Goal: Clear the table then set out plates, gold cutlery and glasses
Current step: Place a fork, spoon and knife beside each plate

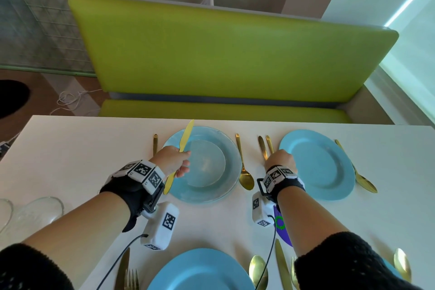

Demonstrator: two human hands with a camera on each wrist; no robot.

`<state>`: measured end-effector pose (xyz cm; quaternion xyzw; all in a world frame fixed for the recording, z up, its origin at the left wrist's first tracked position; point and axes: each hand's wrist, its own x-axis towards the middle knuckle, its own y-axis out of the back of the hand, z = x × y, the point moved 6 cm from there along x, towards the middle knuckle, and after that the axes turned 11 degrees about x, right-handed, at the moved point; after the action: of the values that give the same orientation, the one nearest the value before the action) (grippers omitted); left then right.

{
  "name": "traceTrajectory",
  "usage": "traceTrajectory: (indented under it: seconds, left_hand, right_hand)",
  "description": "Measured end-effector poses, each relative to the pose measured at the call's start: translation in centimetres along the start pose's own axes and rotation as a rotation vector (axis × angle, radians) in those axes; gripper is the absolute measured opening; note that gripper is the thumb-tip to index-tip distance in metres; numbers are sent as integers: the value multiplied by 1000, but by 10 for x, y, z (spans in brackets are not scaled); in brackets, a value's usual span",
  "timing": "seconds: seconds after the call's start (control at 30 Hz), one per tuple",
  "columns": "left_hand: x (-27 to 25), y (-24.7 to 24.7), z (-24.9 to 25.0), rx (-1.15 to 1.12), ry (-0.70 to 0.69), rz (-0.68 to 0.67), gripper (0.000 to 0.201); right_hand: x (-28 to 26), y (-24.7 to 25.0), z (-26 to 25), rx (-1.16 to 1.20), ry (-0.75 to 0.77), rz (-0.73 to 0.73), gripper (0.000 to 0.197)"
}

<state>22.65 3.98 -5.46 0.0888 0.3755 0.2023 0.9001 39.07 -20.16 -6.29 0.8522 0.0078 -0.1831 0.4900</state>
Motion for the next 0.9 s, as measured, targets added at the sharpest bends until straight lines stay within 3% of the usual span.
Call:
traceTrajectory:
  seconds: [0.33, 0.47, 0.53, 0.73, 0.83, 0.9]
  left_hand:
    - [-5, 5, -4, 11, -7, 8, 19]
    - [-11, 6, -7, 20, 0, 12, 10]
    - [-14, 7, -9, 54, 3, 29, 7]
    - [-29, 7, -7, 160, -11, -15, 23]
    - [-46, 11, -7, 184, -72, -94, 23]
    - [-62, 18, -9, 211, -115, -152, 13]
  right_hand:
    - [-6, 2, -2, -74, 50, 15, 26]
    - [-22, 2, -16, -132, 121, 38, 25]
    - [-35, -2, -33, -147, 258, 29, 28]
    - [-126, -31, -84, -111, 827, -212, 36]
    - [-184, -36, -92, -68, 1108, -157, 31]
    - [-212, -37, -93, -71, 1213, -85, 24]
